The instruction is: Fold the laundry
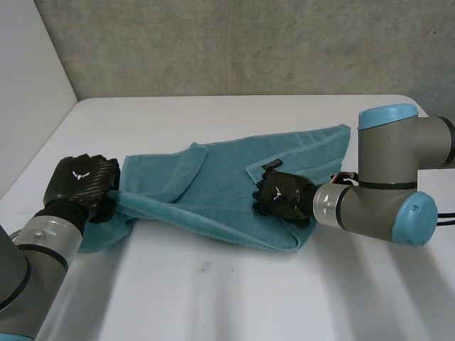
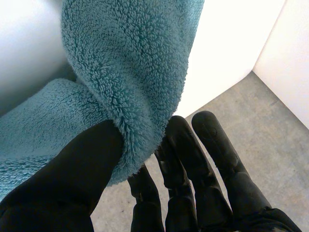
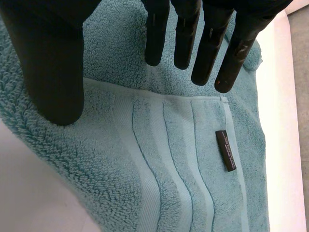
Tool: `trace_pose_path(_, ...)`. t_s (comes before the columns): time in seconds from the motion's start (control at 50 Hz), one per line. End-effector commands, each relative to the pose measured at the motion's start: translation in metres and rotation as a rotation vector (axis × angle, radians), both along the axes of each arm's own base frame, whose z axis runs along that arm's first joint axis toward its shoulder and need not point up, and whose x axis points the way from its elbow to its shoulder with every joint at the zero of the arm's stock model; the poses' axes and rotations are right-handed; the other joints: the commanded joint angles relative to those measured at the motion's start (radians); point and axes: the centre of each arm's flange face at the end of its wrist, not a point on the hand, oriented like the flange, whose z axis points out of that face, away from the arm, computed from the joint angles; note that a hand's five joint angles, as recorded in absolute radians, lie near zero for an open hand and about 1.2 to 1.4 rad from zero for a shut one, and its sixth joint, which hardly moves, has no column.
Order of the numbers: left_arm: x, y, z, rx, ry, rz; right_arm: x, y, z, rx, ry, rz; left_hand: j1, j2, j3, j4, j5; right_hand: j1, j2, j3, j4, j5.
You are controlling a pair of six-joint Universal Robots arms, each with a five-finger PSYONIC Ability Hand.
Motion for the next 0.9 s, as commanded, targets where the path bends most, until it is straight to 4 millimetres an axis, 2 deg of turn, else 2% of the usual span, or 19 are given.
trace_pose_path(0.02, 0.001, -0.001, 0.001, -0.002, 0.001, 0.004, 0.001, -0.002, 0.0, -0.013, 0.003, -0.001, 0.296, 0.198, 0.204, 0.201, 0.258, 0.16, 0.095, 0.091, 0.088, 0.096)
trace_pose_path(0.22, 0.011, -0.01, 0.003, -0.008, 0.002, 0.043, -0.008, -0.015, -0.009, -0.01, 0.031, -0.054, 0.296, 0.198, 0.204, 0.201, 0.258, 0.16, 0.095, 0.091, 0.088, 0.096)
trace_pose_path(0.4, 0.012, -0.011, 0.002, -0.005, -0.001, 0.048, -0.009, -0.019, -0.007, -0.02, 0.033, -0.068, 0.296, 0.198, 0.204, 0.201, 0.258, 0.187, 0.122, 0.117, 0.114, 0.123)
trace_pose_path(0.56, 0.012, -0.011, 0.002, -0.005, -0.001, 0.046, -0.01, -0.021, -0.005, -0.026, 0.024, -0.083, 0.296, 0.198, 0.204, 0.201, 0.258, 0.439, 0.374, 0.37, 0.366, 0.375)
trace_pose_path(0.58, 0.012, -0.011, 0.002, -0.005, -0.001, 0.046, -0.011, -0.022, -0.005, -0.028, 0.029, -0.091, 0.296, 0.198, 0.204, 0.201, 0.258, 0.538, 0.473, 0.469, 0.465, 0.474)
trace_pose_path(0.6, 0.012, -0.011, 0.002, -0.005, -0.001, 0.048, -0.011, -0.022, -0.005, -0.028, 0.029, -0.091, 0.296, 0.198, 0.204, 0.201, 0.258, 0.539, 0.474, 0.47, 0.466, 0.475)
trace_pose_path(0.64, 0.012, -0.011, 0.002, -0.005, -0.001, 0.048, -0.013, -0.025, -0.006, -0.037, 0.043, -0.117, 0.296, 0.198, 0.204, 0.201, 0.258, 0.802, 0.737, 0.733, 0.729, 0.738)
trace_pose_path(0.72, 0.012, -0.011, 0.002, -0.005, -0.001, 0.049, -0.021, -0.032, -0.005, -0.046, 0.061, -0.167, 0.296, 0.198, 0.204, 0.201, 0.258, 0.944, 0.879, 0.875, 0.871, 0.88)
trace_pose_path(0.82, 0.014, -0.012, 0.001, -0.004, -0.003, 0.057, -0.032, -0.046, 0.004, -0.069, 0.035, -0.258, 0.296, 0.198, 0.204, 0.201, 0.258, 1.002, 0.937, 0.933, 0.929, 0.938)
trace_pose_path(0.86, 0.015, -0.013, 0.001, -0.004, -0.003, 0.06, -0.041, -0.055, 0.026, -0.099, -0.034, -0.338, 0.296, 0.198, 0.204, 0.201, 0.258, 1.002, 0.937, 0.933, 0.929, 0.938)
trace_pose_path(0.88, 0.016, -0.013, 0.001, -0.004, -0.003, 0.063, -0.041, -0.055, 0.026, -0.099, -0.035, -0.338, 0.296, 0.198, 0.204, 0.201, 0.258, 1.002, 0.937, 0.933, 0.929, 0.938)
trace_pose_path(0.9, 0.016, -0.013, 0.001, -0.004, -0.003, 0.063, -0.047, -0.058, 0.041, -0.111, -0.087, -0.388, 0.296, 0.198, 0.204, 0.201, 0.258, 1.002, 0.937, 0.933, 0.929, 0.938)
